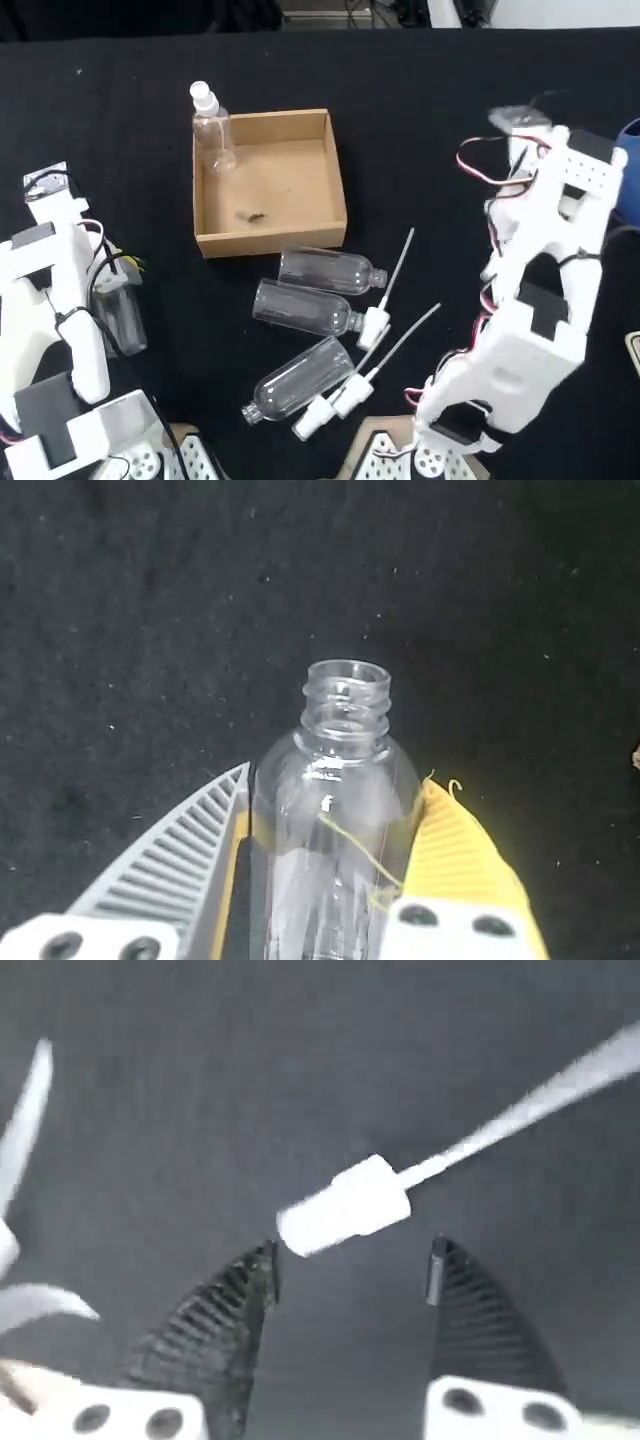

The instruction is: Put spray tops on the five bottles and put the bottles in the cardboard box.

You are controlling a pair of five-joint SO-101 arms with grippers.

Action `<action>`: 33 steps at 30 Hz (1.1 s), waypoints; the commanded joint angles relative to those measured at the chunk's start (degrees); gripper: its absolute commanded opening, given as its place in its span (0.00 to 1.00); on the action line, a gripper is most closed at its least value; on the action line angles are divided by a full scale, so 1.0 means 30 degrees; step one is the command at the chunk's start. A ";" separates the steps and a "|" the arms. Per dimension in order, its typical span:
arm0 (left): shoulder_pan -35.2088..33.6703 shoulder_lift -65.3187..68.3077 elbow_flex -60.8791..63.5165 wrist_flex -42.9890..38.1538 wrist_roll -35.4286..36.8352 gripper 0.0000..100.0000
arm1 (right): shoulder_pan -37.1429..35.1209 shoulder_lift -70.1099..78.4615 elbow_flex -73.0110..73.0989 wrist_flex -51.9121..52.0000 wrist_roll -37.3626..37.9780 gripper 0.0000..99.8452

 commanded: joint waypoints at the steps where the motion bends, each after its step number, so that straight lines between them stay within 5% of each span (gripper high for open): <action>1: 0.0132 -0.0293 -0.0190 -0.0293 0.0088 0.03 | 0.1114 -0.0015 -0.1714 -0.0117 0.7590 0.28; 11: 0.0103 -0.0176 -0.0161 -0.0293 0.0029 0.03 | 0.1465 0.1216 -0.1275 0.0908 2.1245 0.35; 16: 0.0073 -0.0176 -0.0161 -0.0293 0.0029 0.03 | 0.1377 0.1978 -0.0864 0.0821 2.5172 0.35; 24: 0.0073 -0.0176 -0.0161 -0.0293 0.0029 0.03 | 0.1436 0.3912 -0.0864 -0.1612 2.5641 0.34; 28: 0.0073 -0.0176 -0.0161 -0.0293 0.0000 0.03 | 0.1407 0.4264 -0.0923 -0.1729 2.3883 0.33; 33: 0.0073 -0.0176 -0.0161 -0.0293 0.0000 0.03 | 0.1055 0.4293 -0.0982 -0.1788 2.0718 0.00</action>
